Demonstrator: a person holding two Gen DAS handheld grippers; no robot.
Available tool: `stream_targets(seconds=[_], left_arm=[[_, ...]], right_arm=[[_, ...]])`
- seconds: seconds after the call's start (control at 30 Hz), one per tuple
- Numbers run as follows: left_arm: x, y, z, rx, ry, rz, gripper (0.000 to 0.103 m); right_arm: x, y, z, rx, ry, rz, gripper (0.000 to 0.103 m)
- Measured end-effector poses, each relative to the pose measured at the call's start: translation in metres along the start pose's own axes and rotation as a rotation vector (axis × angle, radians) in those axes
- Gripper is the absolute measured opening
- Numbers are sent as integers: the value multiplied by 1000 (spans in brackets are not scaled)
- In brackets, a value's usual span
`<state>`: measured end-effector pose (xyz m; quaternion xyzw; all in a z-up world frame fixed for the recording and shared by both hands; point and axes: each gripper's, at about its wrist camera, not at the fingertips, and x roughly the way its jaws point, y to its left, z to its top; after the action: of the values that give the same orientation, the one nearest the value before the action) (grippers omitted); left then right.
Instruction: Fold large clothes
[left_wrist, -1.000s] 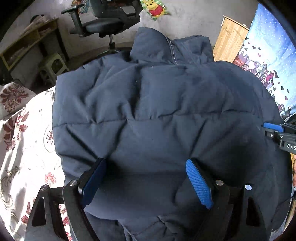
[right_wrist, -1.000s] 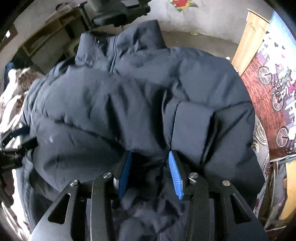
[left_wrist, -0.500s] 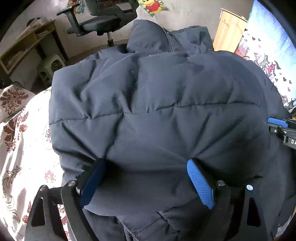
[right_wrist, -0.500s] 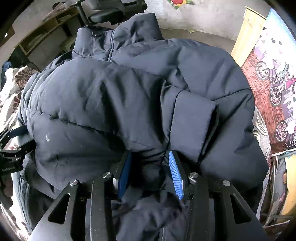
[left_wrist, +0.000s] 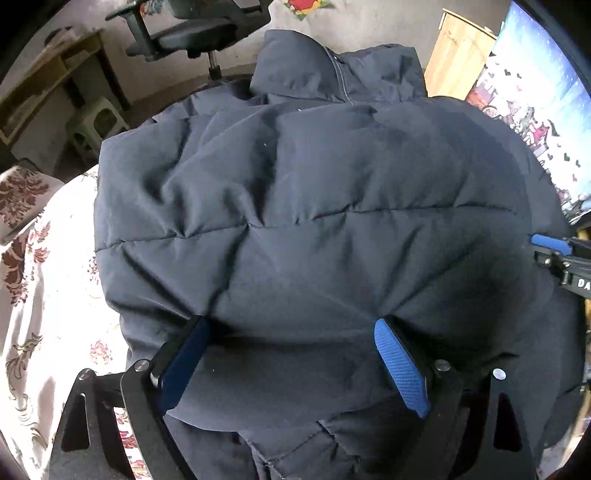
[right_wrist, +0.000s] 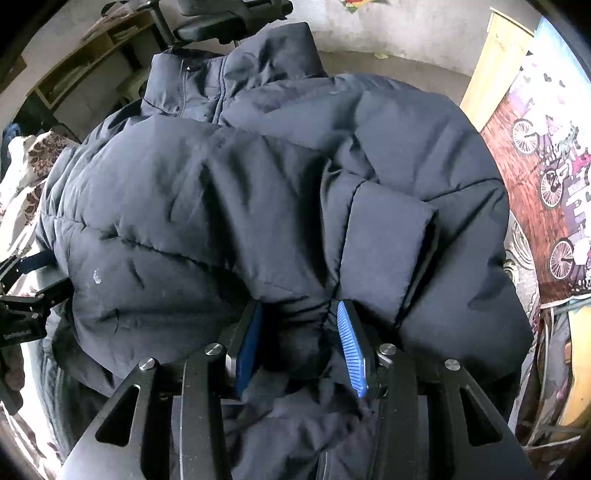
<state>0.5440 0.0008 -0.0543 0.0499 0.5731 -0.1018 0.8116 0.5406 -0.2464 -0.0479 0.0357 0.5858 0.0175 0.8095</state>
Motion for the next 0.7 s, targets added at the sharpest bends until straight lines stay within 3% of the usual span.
stream_targets(seconds=[0.1,0.27,0.33,0.57,0.7], left_arm=[[-7,8,10,-25,8,-36,91],[-20,25,39,-112,-25,-72,91],[-22,33,57,-154,-35,-85,91],[-38,46,101,-188,-138,-55,91],[-43,50,126,-196,-185,-12,91]], right_arm=[[-2,-2,6,6,24,14,39],[-7,-5,18,-17,51,22,58],[-13,-5,25,-36,47,19,59],[-41,0,62,-140,-63,-98,70],[-48,-1,85,-159,-118,-101,73]])
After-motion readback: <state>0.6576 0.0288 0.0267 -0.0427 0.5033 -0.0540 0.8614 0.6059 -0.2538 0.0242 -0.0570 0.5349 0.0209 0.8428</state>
